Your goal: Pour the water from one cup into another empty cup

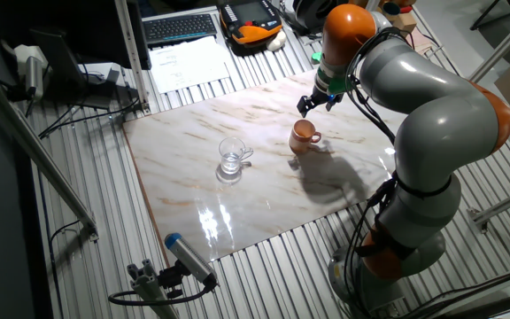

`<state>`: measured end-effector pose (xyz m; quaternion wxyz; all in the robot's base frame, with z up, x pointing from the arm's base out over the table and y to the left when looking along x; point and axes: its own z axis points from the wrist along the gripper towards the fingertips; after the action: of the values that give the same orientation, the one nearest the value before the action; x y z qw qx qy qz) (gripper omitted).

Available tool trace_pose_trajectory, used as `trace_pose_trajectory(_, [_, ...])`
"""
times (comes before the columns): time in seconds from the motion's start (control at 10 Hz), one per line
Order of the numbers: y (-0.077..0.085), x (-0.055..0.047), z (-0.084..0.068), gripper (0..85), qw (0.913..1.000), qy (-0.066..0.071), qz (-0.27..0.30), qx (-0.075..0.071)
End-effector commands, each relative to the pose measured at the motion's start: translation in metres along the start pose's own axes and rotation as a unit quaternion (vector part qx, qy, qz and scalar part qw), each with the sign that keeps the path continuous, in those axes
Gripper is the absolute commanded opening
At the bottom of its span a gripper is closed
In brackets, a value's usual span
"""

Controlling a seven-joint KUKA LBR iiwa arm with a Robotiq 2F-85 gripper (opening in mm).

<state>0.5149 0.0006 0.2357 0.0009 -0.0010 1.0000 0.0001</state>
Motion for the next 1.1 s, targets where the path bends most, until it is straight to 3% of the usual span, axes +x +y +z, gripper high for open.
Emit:
trace_pose_trajectory(0.0, [0.0003,-0.0001,-0.0002,0.0,0.9979,0.0,0.061,-0.022])
trace_pose_trajectory(1.0, [0.0033,0.0011,-0.0054,0.0,0.9979,0.001,0.062,-0.021])
